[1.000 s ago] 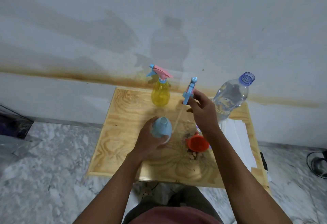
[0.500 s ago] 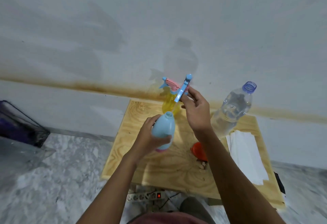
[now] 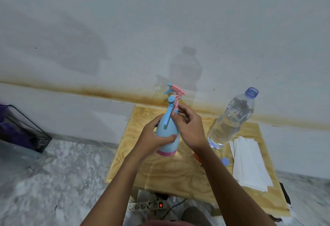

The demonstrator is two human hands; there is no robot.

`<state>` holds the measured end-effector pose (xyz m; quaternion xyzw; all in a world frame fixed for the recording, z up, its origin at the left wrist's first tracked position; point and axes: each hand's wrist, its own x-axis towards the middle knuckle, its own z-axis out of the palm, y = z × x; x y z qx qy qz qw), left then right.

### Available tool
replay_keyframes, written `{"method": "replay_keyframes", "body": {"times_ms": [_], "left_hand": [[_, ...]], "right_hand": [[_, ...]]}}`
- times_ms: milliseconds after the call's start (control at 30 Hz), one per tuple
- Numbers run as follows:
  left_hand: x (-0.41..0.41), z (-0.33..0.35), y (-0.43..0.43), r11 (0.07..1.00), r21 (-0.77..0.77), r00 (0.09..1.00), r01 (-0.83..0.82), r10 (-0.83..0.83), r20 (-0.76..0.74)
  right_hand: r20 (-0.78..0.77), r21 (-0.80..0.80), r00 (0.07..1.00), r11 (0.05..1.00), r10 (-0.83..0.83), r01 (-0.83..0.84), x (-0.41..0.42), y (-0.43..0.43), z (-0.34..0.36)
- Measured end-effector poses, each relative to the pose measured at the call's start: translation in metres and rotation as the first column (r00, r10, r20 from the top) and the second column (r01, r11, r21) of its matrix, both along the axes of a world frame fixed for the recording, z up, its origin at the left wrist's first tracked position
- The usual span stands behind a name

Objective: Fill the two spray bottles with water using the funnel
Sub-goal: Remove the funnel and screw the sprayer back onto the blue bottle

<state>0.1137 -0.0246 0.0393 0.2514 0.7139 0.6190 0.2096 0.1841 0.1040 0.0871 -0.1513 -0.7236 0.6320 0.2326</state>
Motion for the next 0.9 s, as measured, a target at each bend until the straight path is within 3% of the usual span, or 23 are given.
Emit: {"method": "replay_keyframes", "body": {"times_ms": [167, 433, 567, 767, 900], "left_hand": [[0.001, 0.003, -0.002, 1.000, 0.001, 1.000, -0.003, 0.003, 0.011], [-0.002, 0.021, -0.010, 0.998, 0.021, 0.998, 0.055, -0.054, -0.043], [-0.002, 0.024, -0.010, 0.998, 0.053, 0.998, 0.032, -0.029, -0.058], [-0.003, 0.032, -0.007, 0.994, 0.105, 0.999, 0.019, -0.015, -0.031], [-0.006, 0.040, -0.009, 0.995, 0.099, 0.999, 0.007, -0.003, -0.039]], "right_hand": [[-0.013, -0.069, 1.000, 0.998, -0.016, 0.015, -0.002, -0.003, 0.000], [-0.041, -0.204, 0.992, 0.971, 0.116, -0.122, -0.004, 0.002, 0.020], [-0.055, -0.190, 0.988, 0.970, 0.141, -0.149, -0.005, -0.004, 0.024], [-0.067, -0.164, 0.995, 0.983, 0.072, -0.082, -0.012, -0.015, 0.026], [-0.099, -0.281, 0.991, 0.953, 0.084, -0.109, -0.012, -0.015, 0.033]]}}
